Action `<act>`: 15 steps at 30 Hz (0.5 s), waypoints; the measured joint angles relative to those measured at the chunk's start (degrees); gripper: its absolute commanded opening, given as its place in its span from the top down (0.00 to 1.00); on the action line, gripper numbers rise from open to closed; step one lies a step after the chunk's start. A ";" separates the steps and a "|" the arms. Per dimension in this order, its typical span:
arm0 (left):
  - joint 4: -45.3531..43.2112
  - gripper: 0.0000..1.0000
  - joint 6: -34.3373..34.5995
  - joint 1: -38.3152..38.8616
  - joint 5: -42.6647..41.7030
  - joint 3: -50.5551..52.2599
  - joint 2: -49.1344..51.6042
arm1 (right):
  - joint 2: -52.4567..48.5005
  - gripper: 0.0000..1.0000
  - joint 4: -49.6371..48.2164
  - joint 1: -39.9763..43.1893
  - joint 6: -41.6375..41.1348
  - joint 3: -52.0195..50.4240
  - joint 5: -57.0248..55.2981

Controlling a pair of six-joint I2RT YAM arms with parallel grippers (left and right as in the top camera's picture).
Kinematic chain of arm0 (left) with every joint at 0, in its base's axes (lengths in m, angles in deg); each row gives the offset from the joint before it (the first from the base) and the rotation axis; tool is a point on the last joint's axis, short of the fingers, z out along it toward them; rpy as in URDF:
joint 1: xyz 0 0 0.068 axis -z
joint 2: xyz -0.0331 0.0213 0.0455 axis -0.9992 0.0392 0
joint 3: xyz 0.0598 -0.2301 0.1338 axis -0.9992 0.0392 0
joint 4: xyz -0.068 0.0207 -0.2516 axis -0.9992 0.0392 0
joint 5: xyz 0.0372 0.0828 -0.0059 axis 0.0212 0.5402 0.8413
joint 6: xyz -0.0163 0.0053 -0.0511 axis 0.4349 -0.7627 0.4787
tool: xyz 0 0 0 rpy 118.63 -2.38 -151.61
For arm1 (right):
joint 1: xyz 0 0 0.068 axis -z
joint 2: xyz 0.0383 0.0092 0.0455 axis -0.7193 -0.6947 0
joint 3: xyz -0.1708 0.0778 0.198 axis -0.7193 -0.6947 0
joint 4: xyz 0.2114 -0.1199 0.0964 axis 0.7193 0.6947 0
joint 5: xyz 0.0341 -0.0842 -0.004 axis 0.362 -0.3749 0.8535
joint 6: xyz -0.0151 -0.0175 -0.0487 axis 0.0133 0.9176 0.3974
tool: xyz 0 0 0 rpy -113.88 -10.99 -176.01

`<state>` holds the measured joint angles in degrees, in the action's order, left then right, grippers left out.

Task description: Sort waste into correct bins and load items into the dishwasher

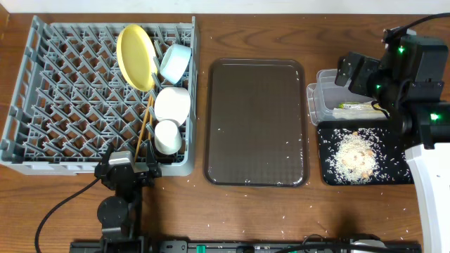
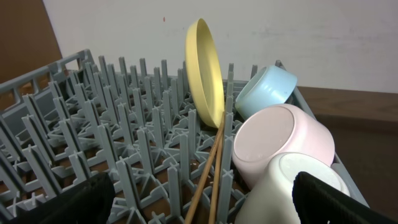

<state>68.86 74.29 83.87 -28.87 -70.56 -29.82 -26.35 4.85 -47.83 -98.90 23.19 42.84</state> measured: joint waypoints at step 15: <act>0.00 0.09 -0.02 -0.04 0.00 0.00 0.00 | 0.00 0.01 0.61 0.00 0.00 0.00 -0.09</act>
<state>68.86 74.27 83.83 -28.87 -70.56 -29.82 -26.35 5.46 -47.83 -98.90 23.19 42.75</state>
